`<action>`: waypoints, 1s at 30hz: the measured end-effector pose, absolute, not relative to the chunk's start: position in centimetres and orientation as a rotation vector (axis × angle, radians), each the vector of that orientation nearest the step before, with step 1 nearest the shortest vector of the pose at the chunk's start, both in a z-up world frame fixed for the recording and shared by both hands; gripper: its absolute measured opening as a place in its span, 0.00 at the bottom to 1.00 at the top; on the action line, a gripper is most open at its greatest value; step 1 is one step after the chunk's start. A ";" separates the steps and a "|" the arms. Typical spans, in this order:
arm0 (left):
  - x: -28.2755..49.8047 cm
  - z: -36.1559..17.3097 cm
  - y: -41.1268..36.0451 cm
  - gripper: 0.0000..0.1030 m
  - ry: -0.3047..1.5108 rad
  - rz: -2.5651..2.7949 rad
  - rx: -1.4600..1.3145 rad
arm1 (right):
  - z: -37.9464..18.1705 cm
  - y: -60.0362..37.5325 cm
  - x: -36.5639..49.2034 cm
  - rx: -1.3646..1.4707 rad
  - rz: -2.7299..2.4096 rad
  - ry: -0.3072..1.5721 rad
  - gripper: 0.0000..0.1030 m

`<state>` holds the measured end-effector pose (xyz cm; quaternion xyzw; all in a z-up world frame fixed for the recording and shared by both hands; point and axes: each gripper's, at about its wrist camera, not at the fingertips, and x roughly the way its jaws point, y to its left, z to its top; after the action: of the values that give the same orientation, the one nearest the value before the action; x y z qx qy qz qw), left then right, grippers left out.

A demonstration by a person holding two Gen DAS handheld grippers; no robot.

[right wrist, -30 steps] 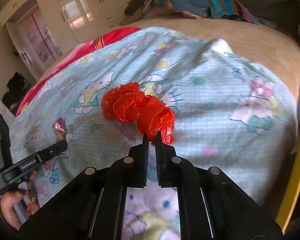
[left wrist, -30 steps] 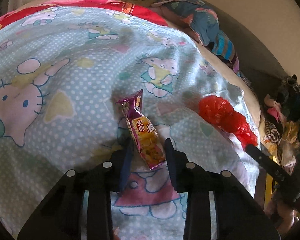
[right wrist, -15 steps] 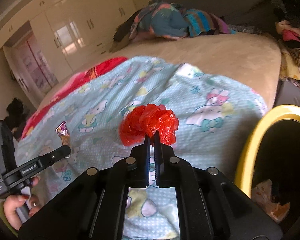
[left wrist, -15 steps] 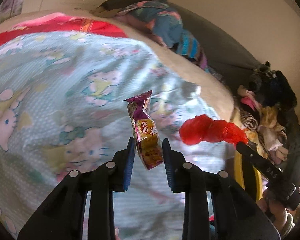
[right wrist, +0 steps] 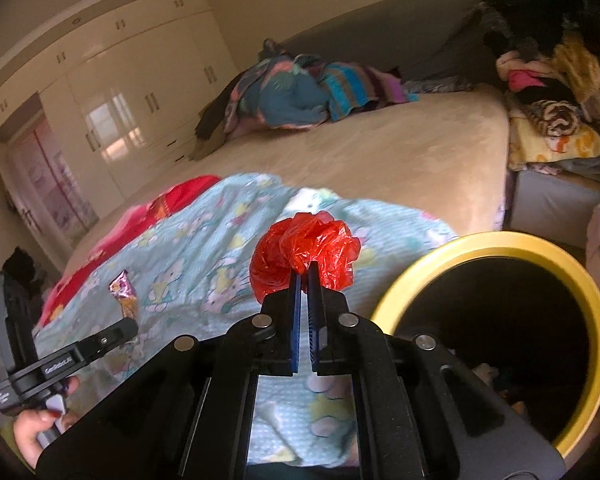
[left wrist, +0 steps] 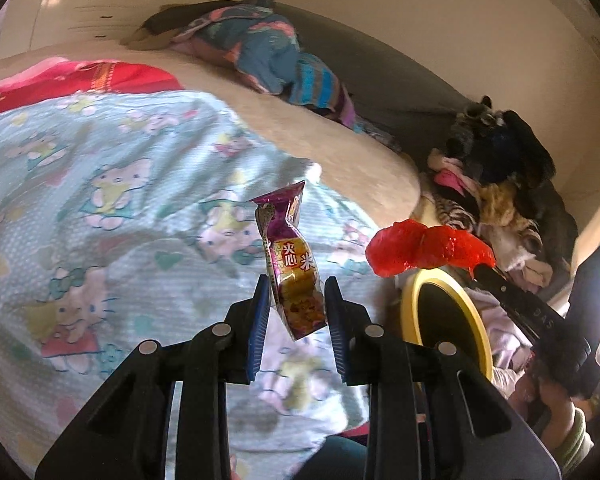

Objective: Collect trash
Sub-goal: 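Carry the purple packet and red wrapper over the yellow-rimmed bin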

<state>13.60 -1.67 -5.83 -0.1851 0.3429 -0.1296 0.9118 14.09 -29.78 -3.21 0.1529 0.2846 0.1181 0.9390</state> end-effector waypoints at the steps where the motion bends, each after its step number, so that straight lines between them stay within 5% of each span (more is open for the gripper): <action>1: 13.6 -5.7 -2.1 0.26 0.707 -0.278 -0.376 | -3.2 -30.1 14.0 0.318 0.234 0.579 0.01; 30: 11.4 -3.6 -12.2 0.26 0.694 -0.490 -0.214 | -4.6 -41.2 9.5 0.439 0.020 0.542 0.01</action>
<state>11.44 -12.23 -3.60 -0.1034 0.3360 -0.2374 0.9056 9.46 -41.25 -4.55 0.2149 0.2657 0.0100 0.9398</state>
